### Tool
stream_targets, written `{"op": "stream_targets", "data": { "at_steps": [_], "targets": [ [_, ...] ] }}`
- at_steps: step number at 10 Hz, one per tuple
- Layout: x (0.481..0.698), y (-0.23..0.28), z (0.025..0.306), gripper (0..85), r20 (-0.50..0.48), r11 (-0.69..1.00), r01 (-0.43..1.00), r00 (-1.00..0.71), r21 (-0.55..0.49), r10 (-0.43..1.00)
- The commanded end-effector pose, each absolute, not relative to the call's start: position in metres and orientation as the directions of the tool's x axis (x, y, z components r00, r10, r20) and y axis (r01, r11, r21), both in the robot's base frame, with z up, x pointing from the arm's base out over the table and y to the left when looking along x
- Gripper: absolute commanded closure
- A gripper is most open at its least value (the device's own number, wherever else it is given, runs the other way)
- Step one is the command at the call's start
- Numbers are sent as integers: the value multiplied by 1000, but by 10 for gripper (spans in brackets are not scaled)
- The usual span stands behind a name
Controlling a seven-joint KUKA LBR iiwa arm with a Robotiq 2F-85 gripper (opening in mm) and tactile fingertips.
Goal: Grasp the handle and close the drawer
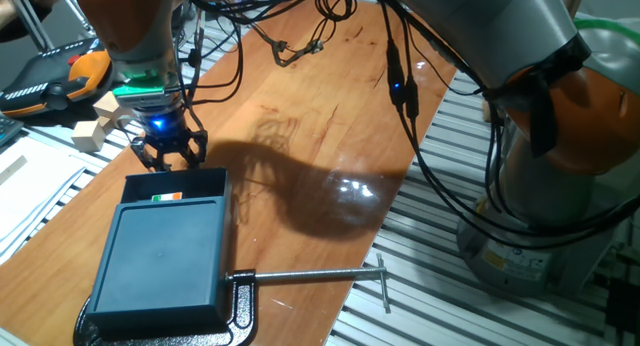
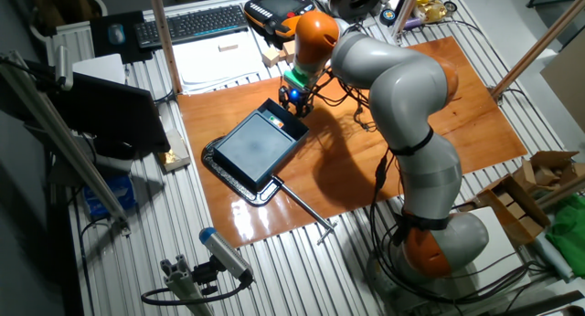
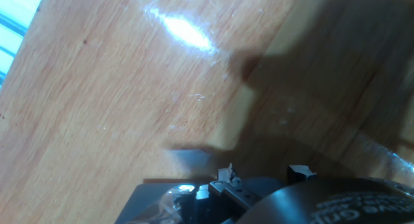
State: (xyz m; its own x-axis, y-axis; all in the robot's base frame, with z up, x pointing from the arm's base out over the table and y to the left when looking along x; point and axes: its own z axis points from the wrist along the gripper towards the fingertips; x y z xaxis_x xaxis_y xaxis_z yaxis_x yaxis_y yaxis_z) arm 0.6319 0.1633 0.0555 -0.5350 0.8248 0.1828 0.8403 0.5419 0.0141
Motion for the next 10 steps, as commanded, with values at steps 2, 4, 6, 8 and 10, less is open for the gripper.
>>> {"op": "stream_targets", "data": {
  "at_steps": [2, 4, 6, 8, 10],
  "targets": [
    [632, 164, 56, 830, 178, 544, 839, -538, 13, 824],
    [632, 164, 56, 830, 153, 547, 837, -543, 20, 825],
    [632, 164, 56, 830, 136, 550, 835, -548, 27, 826],
    [632, 164, 56, 830, 126, 544, 838, -544, 36, 829],
    [632, 164, 56, 830, 123, 550, 834, -551, 41, 826]
  ]
}}
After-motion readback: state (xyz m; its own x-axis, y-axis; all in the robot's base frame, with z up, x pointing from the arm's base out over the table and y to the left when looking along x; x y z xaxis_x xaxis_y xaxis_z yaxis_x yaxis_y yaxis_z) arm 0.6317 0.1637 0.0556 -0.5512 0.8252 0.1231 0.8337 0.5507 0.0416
